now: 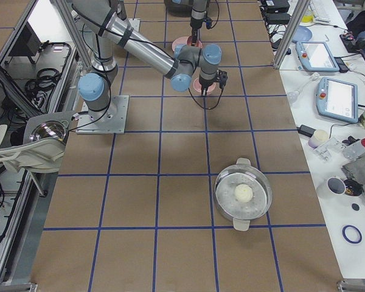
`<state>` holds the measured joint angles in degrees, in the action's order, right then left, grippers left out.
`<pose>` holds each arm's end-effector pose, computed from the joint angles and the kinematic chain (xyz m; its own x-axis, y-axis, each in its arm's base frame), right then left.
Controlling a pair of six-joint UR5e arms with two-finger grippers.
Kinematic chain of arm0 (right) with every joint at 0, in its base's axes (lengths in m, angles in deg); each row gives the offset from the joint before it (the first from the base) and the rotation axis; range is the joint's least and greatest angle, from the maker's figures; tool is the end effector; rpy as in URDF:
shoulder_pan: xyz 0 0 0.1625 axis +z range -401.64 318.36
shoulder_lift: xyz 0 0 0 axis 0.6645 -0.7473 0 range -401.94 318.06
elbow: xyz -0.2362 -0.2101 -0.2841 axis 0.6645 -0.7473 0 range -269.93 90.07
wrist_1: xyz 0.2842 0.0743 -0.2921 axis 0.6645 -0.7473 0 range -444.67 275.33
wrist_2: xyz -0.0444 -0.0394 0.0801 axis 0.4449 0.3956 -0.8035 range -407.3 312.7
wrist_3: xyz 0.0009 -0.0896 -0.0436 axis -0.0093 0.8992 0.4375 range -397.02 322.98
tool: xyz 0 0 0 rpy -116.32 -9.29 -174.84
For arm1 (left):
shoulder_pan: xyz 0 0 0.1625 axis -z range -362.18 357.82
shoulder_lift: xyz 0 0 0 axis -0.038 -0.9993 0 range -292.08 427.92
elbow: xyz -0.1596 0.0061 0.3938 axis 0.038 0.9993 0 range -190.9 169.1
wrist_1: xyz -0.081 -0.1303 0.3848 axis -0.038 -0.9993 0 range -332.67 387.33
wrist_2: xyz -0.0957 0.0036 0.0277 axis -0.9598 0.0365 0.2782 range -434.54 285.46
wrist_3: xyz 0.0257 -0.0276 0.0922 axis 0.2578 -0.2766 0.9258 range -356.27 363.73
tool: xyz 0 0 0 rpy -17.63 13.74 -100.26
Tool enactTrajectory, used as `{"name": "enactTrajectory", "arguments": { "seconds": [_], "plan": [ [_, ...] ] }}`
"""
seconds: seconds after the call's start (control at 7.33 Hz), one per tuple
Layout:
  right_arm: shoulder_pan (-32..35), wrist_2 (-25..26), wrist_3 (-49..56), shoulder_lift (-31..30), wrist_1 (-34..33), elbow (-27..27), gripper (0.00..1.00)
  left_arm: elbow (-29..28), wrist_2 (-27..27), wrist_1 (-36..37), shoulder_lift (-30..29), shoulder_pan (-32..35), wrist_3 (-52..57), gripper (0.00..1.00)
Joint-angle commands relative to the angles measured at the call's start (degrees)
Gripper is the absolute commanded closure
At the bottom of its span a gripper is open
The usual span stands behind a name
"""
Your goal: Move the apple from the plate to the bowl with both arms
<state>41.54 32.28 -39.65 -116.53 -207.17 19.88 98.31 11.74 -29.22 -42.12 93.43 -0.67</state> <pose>0.0875 -0.5426 0.2434 -0.9691 0.1706 -0.1783 0.1632 0.9850 0.0557 -0.1918 -0.5222 0.2046 -0.9983 0.0147 0.0567 0.0206 0.9942 0.1057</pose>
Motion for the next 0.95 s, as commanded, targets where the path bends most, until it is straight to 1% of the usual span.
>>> {"name": "enactTrajectory", "arguments": {
  "seconds": [0.0,0.27,0.55,0.68,0.82],
  "plan": [
    [9.26,0.31,-9.05,0.05,-0.37,0.14,1.00,-3.11,0.20,-1.01,1.84,0.01,-0.08,0.95],
    [10.25,0.31,-9.24,0.23,0.24,0.58,1.00,-3.92,-0.50,-0.50,0.97,3.59,-3.50,0.95],
    [10.25,0.40,-8.80,0.93,-0.45,4.43,1.00,-4.44,-1.02,0.12,0.52,7.03,-9.11,0.95],
    [10.16,0.49,-8.53,0.76,-0.55,4.19,1.00,-4.71,-1.98,0.21,0.79,7.13,-9.22,0.95],
    [10.16,0.57,-8.53,0.76,-0.55,4.10,0.99,-6.10,-4.34,0.21,0.97,8.09,-9.83,0.95]
  ]
}}
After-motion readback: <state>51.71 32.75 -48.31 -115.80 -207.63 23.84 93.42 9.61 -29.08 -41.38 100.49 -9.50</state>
